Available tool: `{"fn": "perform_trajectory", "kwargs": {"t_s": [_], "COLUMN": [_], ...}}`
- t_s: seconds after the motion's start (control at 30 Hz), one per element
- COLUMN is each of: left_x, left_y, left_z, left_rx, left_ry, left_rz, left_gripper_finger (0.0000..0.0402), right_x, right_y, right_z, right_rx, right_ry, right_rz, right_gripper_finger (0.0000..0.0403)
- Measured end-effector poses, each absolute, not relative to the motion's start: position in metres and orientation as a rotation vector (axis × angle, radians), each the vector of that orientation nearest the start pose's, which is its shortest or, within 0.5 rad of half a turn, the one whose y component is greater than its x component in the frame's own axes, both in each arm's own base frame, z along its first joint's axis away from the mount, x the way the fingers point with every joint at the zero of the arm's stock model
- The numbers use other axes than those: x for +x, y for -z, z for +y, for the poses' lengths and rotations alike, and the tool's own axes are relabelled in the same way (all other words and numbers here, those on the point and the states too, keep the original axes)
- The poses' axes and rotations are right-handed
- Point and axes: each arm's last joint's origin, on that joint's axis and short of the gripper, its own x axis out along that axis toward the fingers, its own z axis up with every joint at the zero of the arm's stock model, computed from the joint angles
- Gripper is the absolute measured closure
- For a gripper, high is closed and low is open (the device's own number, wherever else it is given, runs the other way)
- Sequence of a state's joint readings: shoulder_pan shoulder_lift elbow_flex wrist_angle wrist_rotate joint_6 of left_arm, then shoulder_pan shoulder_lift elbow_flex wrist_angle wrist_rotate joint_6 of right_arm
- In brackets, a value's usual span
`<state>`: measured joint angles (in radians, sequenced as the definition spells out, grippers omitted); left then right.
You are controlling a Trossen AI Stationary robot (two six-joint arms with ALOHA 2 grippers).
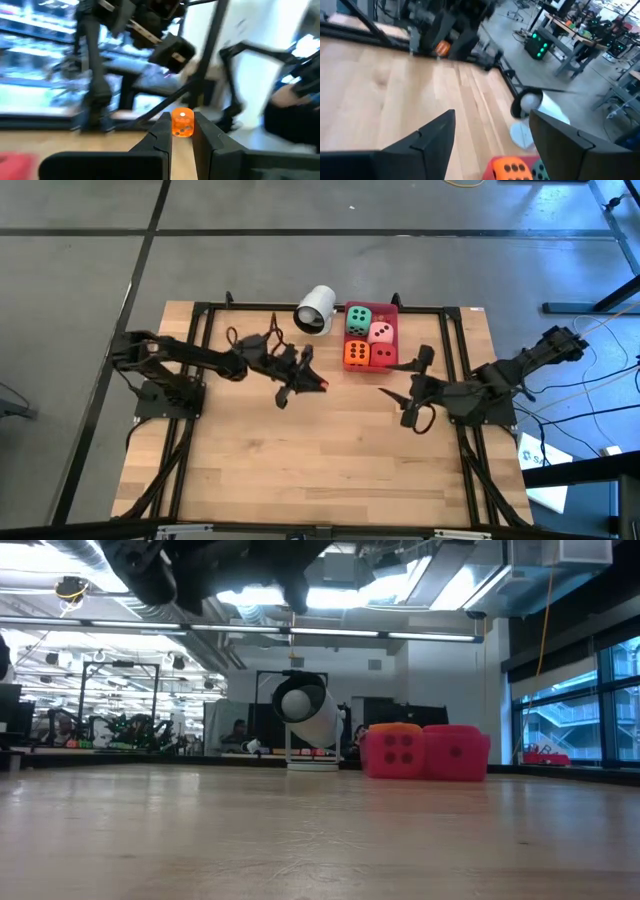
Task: Pick & Place Dice
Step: Put the small orange dice into the red bin
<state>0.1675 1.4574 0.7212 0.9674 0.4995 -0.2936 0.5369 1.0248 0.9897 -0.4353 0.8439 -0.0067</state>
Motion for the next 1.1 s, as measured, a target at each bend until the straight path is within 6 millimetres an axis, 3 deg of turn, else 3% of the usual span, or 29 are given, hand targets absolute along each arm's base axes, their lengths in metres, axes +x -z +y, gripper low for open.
{"fn": "perform_trajectory", "kwargs": {"t_s": [0.2, 0.4, 0.53, 0.77, 1.1], "left_x": [0.278, 0.262, 0.262, 0.268, 0.286], "left_y": [-0.278, -0.285, -0.277, -0.264, -0.24], "left_z": [0.05, 0.056, 0.062, 0.079, 0.098], "left_rx": [-0.085, -0.027, -0.039, -0.027, -0.003], "left_ry": [0.17, 0.078, 0.048, -0.009, 0.001], "left_rz": [-0.041, 0.025, 0.09, 0.123, 0.107], "left_gripper_finger": [0.0375, 0.0375, 0.0375, 0.0375, 0.0375], "right_x": [0.169, 0.15, 0.137, 0.118, 0.117], "right_y": [-0.294, -0.267, -0.258, -0.259, -0.247], "right_z": [0.07, 0.051, 0.041, 0.029, 0.029], "right_rx": [-0.244, -0.218, -0.19, -0.083, 0.103], "right_ry": [0.366, 0.399, 0.324, 0.223, 0.19], "right_rz": [0.353, 0.23, 0.166, 0.061, 0.033], "right_gripper_finger": [0.0154, 0.0154, 0.0154, 0.0154, 0.0154]}}
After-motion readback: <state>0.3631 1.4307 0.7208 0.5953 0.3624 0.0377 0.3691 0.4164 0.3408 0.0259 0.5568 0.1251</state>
